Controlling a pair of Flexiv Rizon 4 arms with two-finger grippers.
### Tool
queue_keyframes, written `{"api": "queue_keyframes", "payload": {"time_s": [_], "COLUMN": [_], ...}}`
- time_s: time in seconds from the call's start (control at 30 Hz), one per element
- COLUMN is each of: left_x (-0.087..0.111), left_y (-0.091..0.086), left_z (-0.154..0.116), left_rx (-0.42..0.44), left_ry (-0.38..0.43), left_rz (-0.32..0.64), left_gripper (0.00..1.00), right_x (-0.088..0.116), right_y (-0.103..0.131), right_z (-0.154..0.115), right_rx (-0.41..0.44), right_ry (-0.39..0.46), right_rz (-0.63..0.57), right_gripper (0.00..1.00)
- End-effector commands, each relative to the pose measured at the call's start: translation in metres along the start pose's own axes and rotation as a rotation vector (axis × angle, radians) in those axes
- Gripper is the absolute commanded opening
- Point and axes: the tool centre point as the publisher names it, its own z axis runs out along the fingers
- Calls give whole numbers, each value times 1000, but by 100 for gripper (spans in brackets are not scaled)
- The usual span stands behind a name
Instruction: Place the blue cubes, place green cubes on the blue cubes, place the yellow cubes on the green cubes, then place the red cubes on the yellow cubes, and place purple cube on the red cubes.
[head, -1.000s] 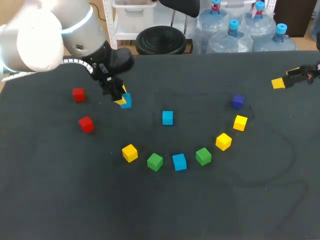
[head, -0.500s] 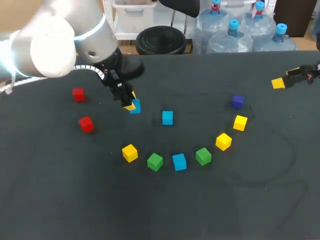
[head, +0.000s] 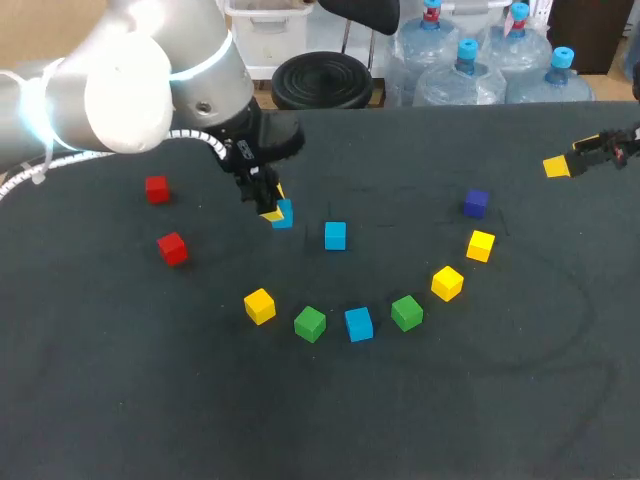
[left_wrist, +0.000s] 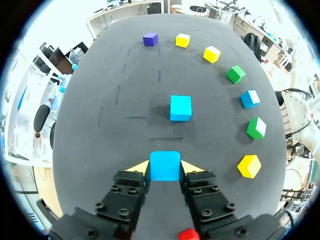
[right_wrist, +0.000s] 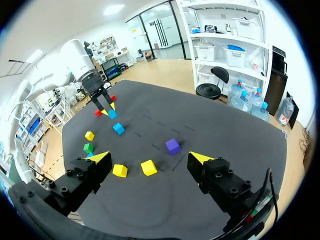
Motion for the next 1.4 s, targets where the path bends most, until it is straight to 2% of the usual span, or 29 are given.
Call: {"api": "queue_keyframes", "payload": {"time_s": [0.03,0.33,0.7,0.97,1.4], "left_x": [-4,-10,-18,-21,-22], "left_y": [-2,-20,-33,-37,-32], "left_z": [1,-3,3,10,17], "left_rx": [3,-9,-10,0,21], "left_ry": [8,2,3,1,10], "left_rz": [0,-3,4,8,9], "left_gripper": [0,0,0,0,0], "right_x": [0,0,0,0,0], "right_y": [-1,-1,-1,-1,-1], "right_z": [1,1,1,1,1], "right_rx": [-3,-3,-3,-3,-3], "right_ry": [-2,-2,-2,-2,-2], "right_rz": [-1,-1,-1,-1,-1], "right_gripper": [100,100,100,100,100]}}
